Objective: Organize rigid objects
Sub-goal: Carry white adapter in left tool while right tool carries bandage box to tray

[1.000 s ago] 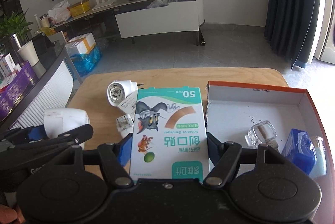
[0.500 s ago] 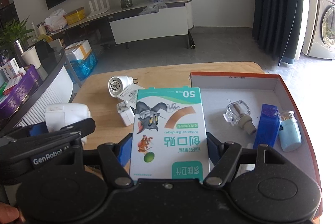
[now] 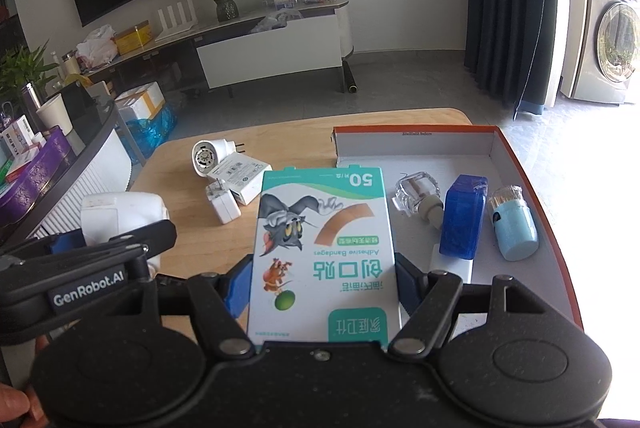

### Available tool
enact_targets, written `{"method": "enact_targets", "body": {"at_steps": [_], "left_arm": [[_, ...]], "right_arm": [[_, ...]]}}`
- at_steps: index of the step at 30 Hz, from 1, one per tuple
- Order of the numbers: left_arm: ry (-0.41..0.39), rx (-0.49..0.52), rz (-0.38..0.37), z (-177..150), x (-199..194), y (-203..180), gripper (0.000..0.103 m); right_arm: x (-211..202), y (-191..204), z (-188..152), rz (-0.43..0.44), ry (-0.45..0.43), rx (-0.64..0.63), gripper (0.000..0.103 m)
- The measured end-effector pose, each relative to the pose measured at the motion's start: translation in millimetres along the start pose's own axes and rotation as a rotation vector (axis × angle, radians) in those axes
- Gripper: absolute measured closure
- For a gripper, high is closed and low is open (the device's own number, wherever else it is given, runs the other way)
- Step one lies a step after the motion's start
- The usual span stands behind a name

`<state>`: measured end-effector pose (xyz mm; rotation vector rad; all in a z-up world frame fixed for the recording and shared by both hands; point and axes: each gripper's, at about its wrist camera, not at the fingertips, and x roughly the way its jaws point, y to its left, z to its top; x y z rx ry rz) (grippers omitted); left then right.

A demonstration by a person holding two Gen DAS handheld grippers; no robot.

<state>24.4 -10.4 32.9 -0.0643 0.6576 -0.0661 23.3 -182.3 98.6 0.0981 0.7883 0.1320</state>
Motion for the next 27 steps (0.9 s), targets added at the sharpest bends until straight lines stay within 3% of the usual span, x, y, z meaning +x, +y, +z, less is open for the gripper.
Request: {"method": "enact_targets", "body": {"at_steps": [27], "left_arm": [[0.003,0.088,-0.07,-1,7,-47,0.036]], "right_arm": [[-20,-49,1,-0.074,-0.035,0.065,0.019]]}}
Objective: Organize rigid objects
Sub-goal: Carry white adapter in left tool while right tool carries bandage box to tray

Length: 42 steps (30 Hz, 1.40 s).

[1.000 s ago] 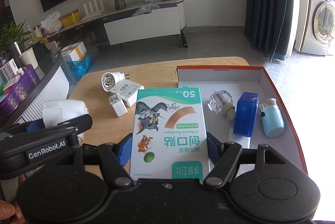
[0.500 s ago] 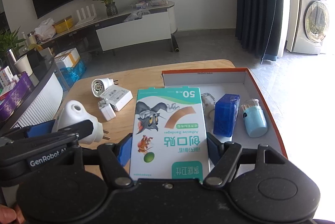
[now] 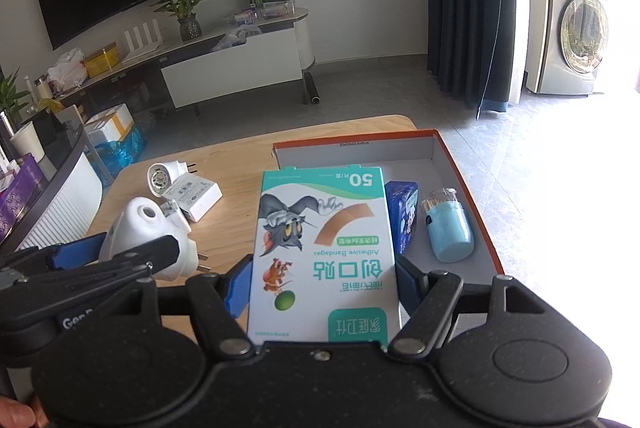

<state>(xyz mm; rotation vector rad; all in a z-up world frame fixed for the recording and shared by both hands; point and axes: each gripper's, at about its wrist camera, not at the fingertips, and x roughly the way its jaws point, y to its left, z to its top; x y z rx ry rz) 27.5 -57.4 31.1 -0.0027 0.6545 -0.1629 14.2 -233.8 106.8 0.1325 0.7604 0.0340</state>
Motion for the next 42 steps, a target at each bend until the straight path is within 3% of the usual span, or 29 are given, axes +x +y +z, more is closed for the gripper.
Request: {"method": "enact_targets", "body": {"at_steps": [42], "left_arm": [[0.034,0.059,-0.067,4,22,-47,0.036]], "right_arm": [[10,-57,8,-0.091,-0.004,0.069,0.019]]}}
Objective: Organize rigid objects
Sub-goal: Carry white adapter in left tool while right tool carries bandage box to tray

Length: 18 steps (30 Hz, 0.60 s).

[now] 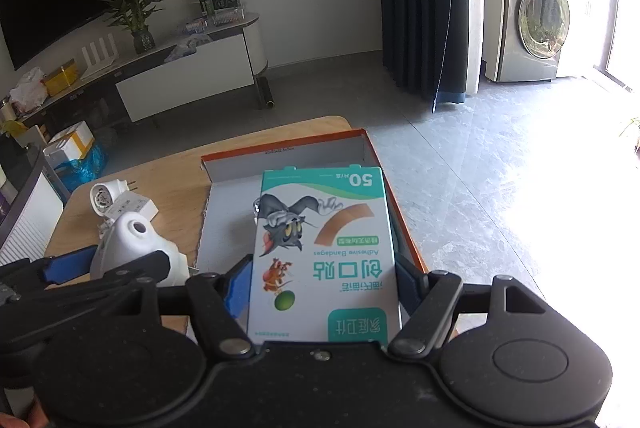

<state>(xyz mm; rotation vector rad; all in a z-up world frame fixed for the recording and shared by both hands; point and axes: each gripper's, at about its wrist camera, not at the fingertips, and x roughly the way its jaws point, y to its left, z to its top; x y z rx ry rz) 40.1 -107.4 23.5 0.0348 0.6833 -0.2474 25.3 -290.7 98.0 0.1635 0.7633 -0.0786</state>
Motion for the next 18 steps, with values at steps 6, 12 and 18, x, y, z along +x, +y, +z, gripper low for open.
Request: {"method": "enact_targets", "body": {"at_steps": [6,12,18], "left_arm": [[0.006,0.004,-0.01,1,4,-4,0.035],[0.015,0.006,-0.02,2,10,-9,0.036],[0.026,0.009,-0.029,2,15,-13,0.036]], "right_arm": [[5,-4,0,-0.009,0.008,0.006,0.018],[11,-7,1,-0.013,0.015,0.007,0.019],[16,-9,3,-0.018,0.019,0.012,0.018]]}}
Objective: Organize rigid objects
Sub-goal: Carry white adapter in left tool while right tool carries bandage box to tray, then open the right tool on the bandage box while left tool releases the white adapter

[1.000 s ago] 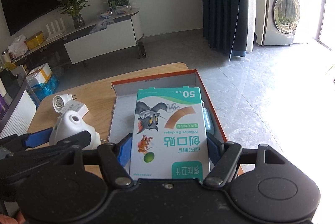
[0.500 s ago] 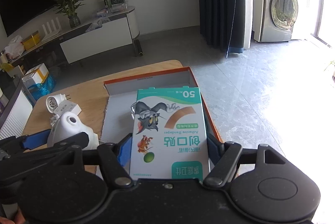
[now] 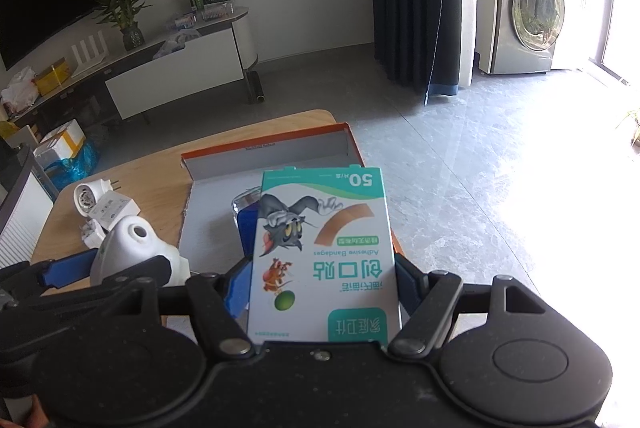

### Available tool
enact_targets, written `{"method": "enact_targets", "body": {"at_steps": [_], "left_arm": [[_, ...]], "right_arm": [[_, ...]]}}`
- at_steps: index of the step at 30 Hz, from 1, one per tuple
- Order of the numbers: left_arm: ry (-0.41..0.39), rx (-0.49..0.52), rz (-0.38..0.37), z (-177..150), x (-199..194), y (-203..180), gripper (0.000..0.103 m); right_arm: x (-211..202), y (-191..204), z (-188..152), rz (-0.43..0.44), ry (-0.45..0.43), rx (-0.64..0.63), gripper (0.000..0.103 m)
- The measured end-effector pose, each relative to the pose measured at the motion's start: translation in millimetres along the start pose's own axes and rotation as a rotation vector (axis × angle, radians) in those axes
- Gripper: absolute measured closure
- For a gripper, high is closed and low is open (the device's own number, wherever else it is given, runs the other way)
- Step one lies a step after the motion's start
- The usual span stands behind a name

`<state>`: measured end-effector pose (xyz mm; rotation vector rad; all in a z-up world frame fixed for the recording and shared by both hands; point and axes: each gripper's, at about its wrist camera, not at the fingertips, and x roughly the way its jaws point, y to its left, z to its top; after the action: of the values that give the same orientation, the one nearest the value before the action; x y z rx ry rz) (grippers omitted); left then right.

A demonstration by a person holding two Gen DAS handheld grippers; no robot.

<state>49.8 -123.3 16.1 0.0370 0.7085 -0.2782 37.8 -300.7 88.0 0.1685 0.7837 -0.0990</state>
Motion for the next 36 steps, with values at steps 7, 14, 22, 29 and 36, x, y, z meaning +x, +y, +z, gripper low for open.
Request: {"method": "enact_targets", "body": {"at_steps": [7,14,22,29,36], "left_arm": [[0.013,0.002,-0.004,0,5,-2,0.035],[0.018,0.004,-0.005,0,7,-3,0.035],[0.027,0.01,-0.013,0,11,-6,0.035],[0.035,0.01,-0.017,0,15,-6,0.035],[0.04,0.007,-0.02,1,18,-7,0.035]], "right_arm": [[6,-1,2,-0.005,0.003,-0.004,0.018],[11,-3,5,-0.008,0.007,-0.007,0.018],[17,-6,6,-0.009,0.017,-0.011,0.018],[23,-6,8,-0.011,0.028,-0.018,0.018],[29,-5,11,-0.013,0.039,-0.027,0.018]]}}
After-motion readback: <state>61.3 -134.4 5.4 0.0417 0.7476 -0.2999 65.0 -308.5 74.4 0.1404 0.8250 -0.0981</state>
